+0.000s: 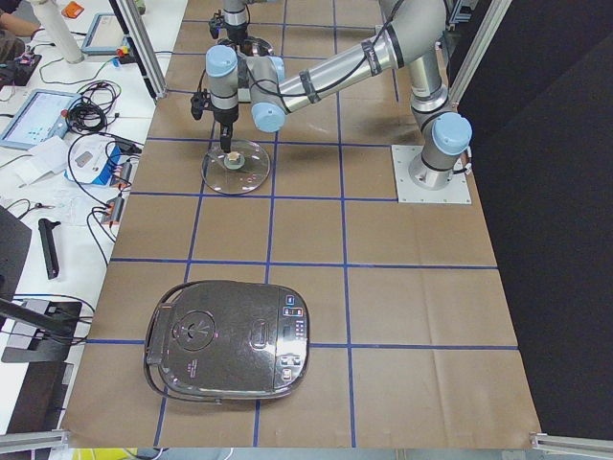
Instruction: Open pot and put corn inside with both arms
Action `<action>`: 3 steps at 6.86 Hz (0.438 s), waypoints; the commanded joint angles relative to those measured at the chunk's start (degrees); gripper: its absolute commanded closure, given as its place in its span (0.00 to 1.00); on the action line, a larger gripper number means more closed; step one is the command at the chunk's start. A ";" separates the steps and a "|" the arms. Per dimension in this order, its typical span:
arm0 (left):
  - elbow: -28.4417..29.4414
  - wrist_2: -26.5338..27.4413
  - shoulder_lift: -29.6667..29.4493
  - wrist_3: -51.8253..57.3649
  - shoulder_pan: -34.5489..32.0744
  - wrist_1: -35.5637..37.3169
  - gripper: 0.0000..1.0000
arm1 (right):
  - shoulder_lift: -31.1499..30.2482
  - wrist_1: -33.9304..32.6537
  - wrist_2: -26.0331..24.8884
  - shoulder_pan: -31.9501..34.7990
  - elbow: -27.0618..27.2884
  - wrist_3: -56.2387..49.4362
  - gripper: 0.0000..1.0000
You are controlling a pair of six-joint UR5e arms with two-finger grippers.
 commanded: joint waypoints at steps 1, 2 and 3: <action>1.09 1.45 12.03 -0.26 -4.73 -14.01 0.00 | -0.19 -0.55 -0.92 0.00 0.02 1.97 0.00; 1.10 1.47 16.97 -0.26 -6.67 -16.42 0.00 | -0.80 -0.38 -1.01 0.00 0.02 1.89 0.00; 1.01 1.38 18.07 -0.35 -7.47 -17.58 0.00 | -3.15 0.50 -1.01 -0.08 -0.07 1.89 0.00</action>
